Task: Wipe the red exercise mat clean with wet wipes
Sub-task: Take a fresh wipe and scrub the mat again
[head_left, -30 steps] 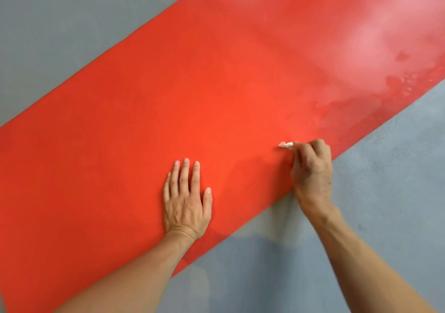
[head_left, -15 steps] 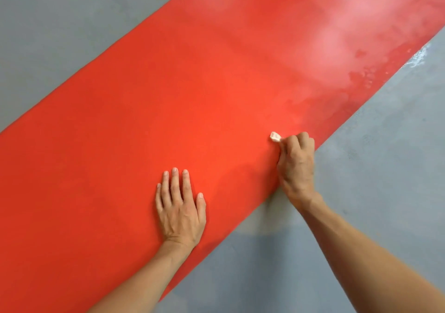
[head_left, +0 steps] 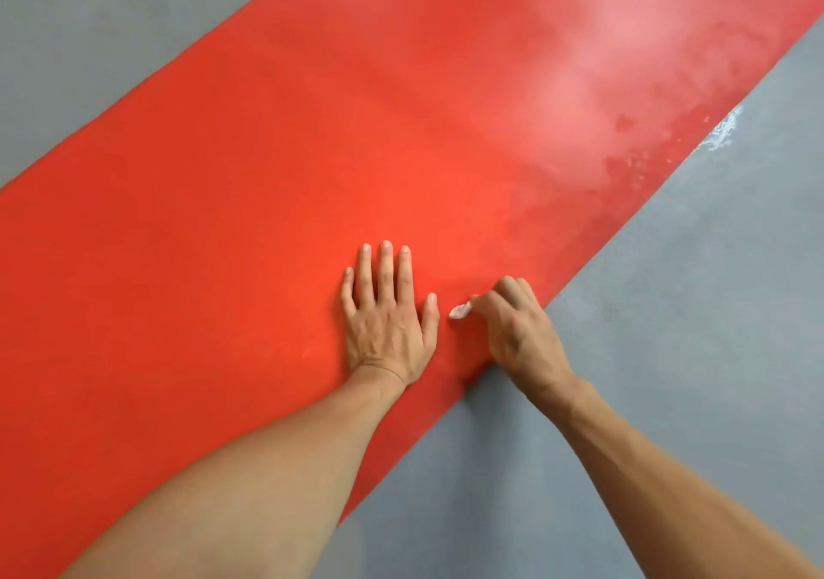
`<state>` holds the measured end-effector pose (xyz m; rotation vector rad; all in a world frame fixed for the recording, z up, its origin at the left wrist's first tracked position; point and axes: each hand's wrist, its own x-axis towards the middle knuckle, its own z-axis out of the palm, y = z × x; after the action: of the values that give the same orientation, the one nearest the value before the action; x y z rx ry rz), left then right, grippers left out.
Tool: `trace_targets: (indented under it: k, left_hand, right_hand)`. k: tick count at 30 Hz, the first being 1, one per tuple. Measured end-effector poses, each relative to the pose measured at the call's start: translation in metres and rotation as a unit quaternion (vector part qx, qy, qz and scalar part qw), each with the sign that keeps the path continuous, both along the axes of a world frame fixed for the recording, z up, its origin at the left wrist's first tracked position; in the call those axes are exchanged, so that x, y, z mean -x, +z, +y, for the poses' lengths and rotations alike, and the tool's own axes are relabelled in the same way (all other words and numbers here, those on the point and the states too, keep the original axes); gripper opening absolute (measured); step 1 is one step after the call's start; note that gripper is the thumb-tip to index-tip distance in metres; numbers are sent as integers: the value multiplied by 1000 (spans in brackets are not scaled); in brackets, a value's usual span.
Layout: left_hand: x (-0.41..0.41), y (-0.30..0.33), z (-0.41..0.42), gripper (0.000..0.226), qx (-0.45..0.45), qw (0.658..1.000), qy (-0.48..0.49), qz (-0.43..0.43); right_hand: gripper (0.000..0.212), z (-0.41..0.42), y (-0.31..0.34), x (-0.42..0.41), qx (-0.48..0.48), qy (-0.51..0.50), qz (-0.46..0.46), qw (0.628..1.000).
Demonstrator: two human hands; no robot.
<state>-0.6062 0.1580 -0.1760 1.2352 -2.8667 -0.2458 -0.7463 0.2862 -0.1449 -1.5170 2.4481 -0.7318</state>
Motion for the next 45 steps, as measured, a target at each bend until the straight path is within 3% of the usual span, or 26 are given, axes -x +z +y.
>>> trace_targets:
  k: [4, 6, 9, 12, 15, 19, 21, 25, 28, 30, 32, 34, 40, 42, 45]
  left_hand:
    - [0, -1, -2, 73, -1, 1000, 4, -9]
    - [-2, -1, 1, 73, 6, 1000, 3, -16]
    - [-1, 0, -1, 75, 14, 1000, 0, -20]
    - [-1, -1, 0, 76, 29, 999, -5, -27]
    - [0, 0, 1, 77, 30, 999, -3, -27]
    - [1, -2, -3, 78, 42, 999, -2, -29]
    - [0, 1, 1, 77, 39, 999, 0, -33]
    - [1, 1, -1, 76, 35, 999, -1, -35]
    - [2, 2, 0, 76, 35, 999, 2, -37]
    - [3, 2, 0, 76, 34, 999, 2, -34]
    - [3, 1, -1, 77, 34, 999, 1, -34]
    - [3, 1, -1, 77, 31, 999, 3, -35]
    - [3, 2, -2, 77, 24, 999, 0, -38]
    - [2, 3, -1, 77, 17, 999, 1, -37]
    - [3, 2, 0, 77, 11, 999, 1, -34]
  right_hand:
    - [13, -7, -6, 52, 24, -311, -12, 950]
    - [14, -16, -8, 34, 31, -361, -14, 932]
    - [19, -27, -7, 0, 42, -314, -17, 948]
    - [20, -15, -14, -5, 27, -163, -16, 986]
    - [20, -10, -15, 33, 34, -39, 9, 999]
    - [16, -37, -13, 85, 43, -252, -24, 967]
    - [15, -46, -10, 71, 46, -278, -37, 959]
    - [24, -37, -9, 13, 15, -53, -36, 998]
    - [20, -36, -10, 42, 19, 44, -22, 999]
    - [21, -46, -10, 77, 37, -12, -15, 999]
    - [16, -60, -15, 108, 56, -138, -18, 989]
    - [14, -69, -15, 104, 49, -210, -28, 976]
    - [18, -52, -6, 40, 13, 81, -52, 995]
    - [19, -56, -6, 62, -1, 60, -45, 997]
    - [12, -66, -6, 101, 5, -131, -45, 990]
